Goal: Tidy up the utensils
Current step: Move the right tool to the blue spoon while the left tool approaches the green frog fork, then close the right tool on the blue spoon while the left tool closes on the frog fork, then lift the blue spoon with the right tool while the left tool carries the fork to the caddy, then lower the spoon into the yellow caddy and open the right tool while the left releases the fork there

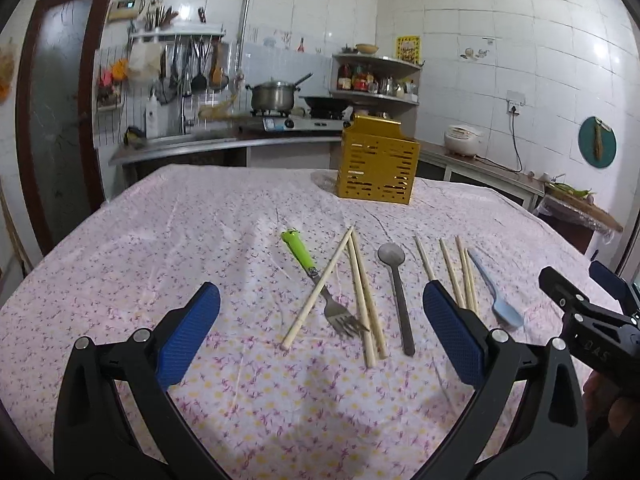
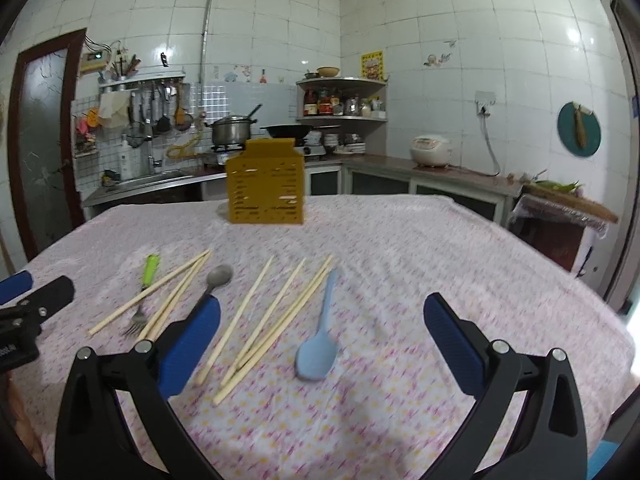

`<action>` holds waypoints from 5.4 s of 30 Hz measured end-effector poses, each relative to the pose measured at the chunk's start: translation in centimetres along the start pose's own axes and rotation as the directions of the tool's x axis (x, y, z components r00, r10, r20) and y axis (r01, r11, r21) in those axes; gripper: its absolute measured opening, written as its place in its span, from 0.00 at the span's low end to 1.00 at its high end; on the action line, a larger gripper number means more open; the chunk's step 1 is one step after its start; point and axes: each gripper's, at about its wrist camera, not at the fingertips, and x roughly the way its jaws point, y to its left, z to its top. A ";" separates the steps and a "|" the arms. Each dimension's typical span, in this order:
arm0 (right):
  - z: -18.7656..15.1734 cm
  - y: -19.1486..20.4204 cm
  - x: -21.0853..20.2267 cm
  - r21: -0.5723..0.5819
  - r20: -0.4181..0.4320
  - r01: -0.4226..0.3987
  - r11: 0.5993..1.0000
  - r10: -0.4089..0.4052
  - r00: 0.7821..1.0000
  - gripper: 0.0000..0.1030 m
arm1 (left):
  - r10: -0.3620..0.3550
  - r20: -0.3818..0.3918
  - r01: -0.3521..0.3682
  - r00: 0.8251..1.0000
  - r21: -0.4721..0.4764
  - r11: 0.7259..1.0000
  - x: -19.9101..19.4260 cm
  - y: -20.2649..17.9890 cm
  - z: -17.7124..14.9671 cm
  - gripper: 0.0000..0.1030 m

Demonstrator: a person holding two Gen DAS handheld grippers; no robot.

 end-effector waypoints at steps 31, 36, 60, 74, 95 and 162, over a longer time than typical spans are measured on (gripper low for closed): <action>4.6 -2.5 20.0 -0.059 -0.511 0.001 0.998 -0.031 0.859 0.71 | 0.005 -0.520 -0.030 0.854 -0.040 0.999 18.2 2.1 6.5 0.86; 4.2 -2.6 21.2 -0.022 -0.575 -0.036 0.999 0.017 0.818 0.58 | -0.033 -0.566 -0.018 0.824 -0.084 0.996 19.6 2.5 6.6 0.67; 5.4 -1.7 25.6 -0.027 -0.739 -0.115 0.993 0.058 0.671 0.13 | 0.020 -0.687 -0.037 0.727 -0.010 0.999 25.2 1.8 6.8 0.24; 6.4 -2.3 26.4 0.042 -0.754 -0.150 0.988 0.130 0.644 0.07 | -0.051 -0.721 -0.021 0.691 -0.090 0.996 26.7 2.9 7.8 0.18; 11.6 -4.3 23.9 0.107 -0.450 -0.204 0.973 0.230 0.863 0.07 | -0.084 -0.417 0.072 0.905 -0.046 0.996 20.7 2.7 15.5 0.14; 22.9 1.7 34.5 0.088 -0.144 -0.243 0.966 0.254 0.956 0.49 | -0.042 0.024 0.041 0.999 0.030 0.999 29.9 -4.7 26.3 0.65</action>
